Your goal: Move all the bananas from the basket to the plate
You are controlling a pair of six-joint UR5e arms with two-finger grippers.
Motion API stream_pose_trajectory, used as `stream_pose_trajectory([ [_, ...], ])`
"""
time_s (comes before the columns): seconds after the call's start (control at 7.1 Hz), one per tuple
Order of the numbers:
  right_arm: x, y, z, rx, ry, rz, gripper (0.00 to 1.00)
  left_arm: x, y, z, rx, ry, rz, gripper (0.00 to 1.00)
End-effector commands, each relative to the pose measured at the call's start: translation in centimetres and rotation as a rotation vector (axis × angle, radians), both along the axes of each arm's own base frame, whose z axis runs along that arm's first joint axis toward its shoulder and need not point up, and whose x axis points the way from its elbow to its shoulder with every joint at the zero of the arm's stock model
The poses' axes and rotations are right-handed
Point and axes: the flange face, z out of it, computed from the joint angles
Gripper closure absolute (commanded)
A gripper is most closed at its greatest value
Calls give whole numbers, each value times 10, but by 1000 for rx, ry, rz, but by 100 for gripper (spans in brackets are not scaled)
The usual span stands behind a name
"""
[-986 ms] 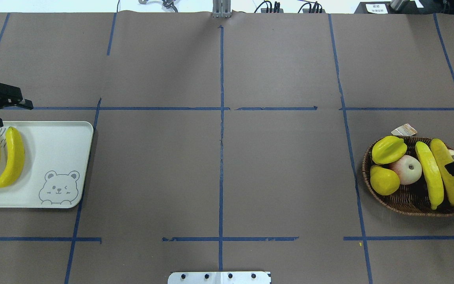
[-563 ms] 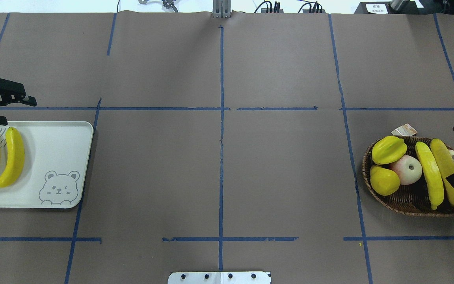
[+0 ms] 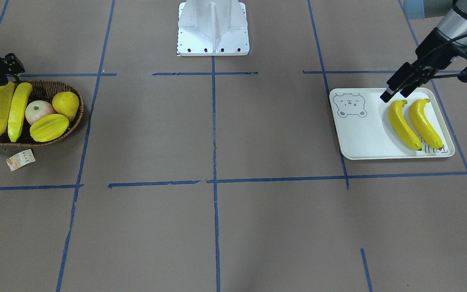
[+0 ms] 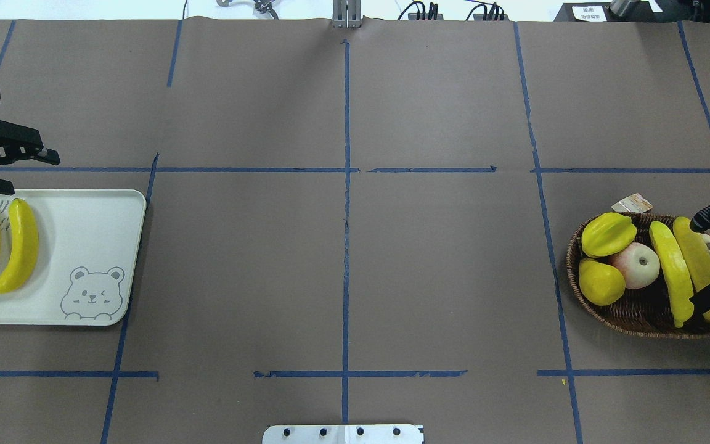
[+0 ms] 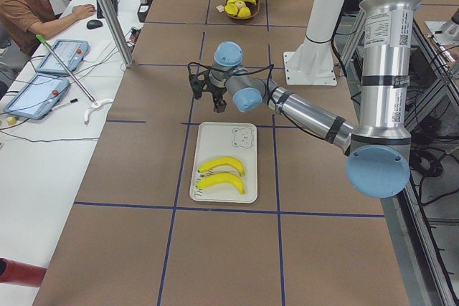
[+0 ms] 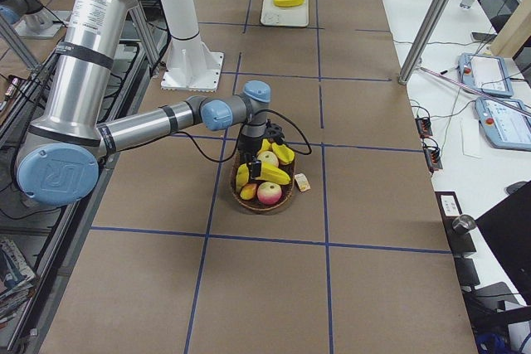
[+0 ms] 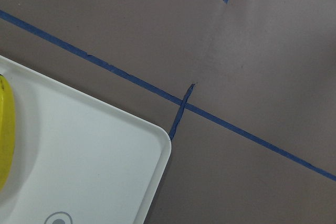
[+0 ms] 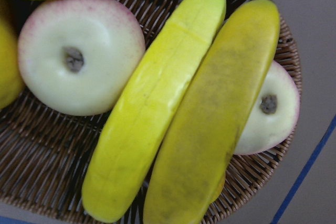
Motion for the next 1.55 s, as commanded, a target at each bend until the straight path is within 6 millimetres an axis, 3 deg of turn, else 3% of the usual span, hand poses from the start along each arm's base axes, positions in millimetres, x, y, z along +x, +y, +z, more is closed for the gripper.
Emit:
stream_pose_trajectory([
  [0.0,-8,-5,17,-12,16,-13,0,1,0,-2,-2,4,-1,0],
  [0.28,-9,-6,17,-13,17,-14,3,1,-1,-3,0,4,-3,0],
  [0.42,-9,-6,17,-14,18,-14,16,1,-1,-3,0,4,-2,0],
  [0.7,-8,-6,14,-11,12,-11,75,1,-1,-2,-2,3,-2,0],
  [0.84,-7,-7,11,-4,8,-9,96,1,-1,-1,-3,3,-2,0],
  [1.13,-3,-7,7,0,5,-1,100,1,-1,-1,-3,3,-2,0],
  [1.41,29,-9,-9,35,-13,22,100,1,-1,-1,-3,3,-2,0],
])
